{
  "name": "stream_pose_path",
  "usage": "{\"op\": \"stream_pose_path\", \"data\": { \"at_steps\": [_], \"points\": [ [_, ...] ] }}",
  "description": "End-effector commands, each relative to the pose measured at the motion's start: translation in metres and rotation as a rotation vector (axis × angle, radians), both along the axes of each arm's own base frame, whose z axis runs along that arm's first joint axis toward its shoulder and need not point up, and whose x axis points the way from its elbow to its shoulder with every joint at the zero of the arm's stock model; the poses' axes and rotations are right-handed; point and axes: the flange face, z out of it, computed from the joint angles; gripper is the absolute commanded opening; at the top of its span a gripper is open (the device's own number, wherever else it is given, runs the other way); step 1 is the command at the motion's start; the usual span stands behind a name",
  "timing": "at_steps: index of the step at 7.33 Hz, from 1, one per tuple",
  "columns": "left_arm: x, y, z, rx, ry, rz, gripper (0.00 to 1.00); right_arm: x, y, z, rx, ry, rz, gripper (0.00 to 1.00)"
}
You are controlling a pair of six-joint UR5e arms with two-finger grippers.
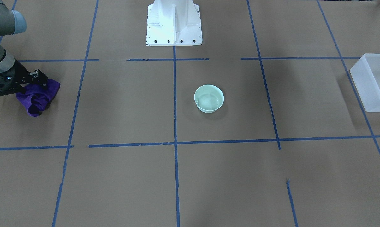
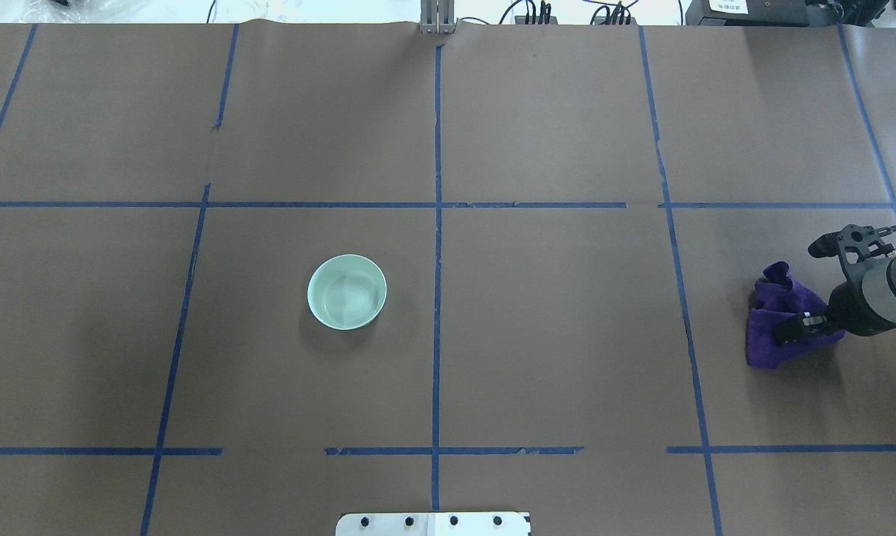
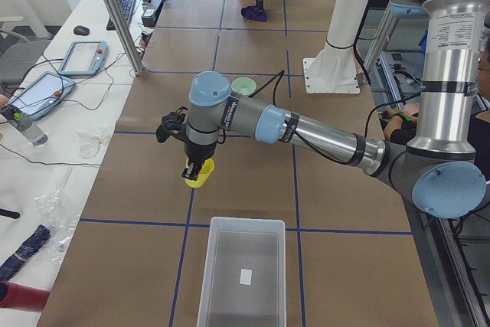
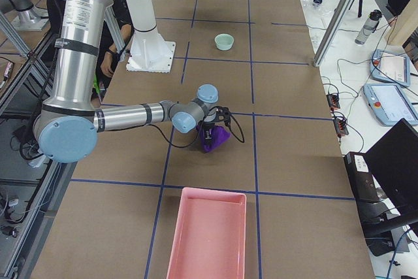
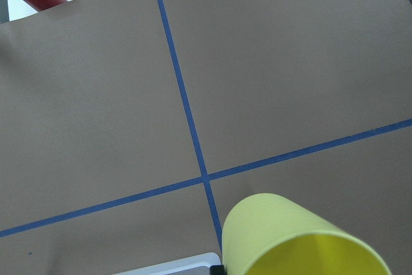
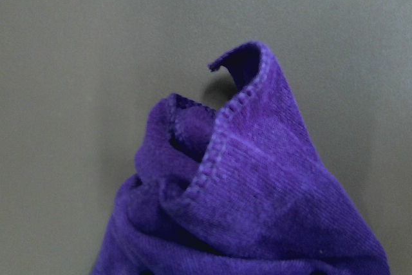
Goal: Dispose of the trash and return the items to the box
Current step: 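Carry the yellow cup toward the bin while the right gripper grasps the purple cloth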
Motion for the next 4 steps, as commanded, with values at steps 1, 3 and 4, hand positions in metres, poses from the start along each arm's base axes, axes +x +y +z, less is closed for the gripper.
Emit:
{"op": "stream_pose_path", "data": {
  "at_steps": [1,3,4],
  "points": [
    [-0.012,-0.004,0.025,-0.013,-0.055,0.014,0.00,0.001,-0.001,-0.003,0.011,0.000,0.007,0.00],
    [-0.012,-0.003,0.057,-0.067,-0.054,0.022,0.00,0.005,-0.002,-0.014,0.023,-0.014,0.015,0.00],
    [-0.016,-0.001,0.071,-0.085,-0.053,0.026,0.00,0.019,-0.004,-0.026,0.030,-0.033,0.038,0.00]
  ]
}}
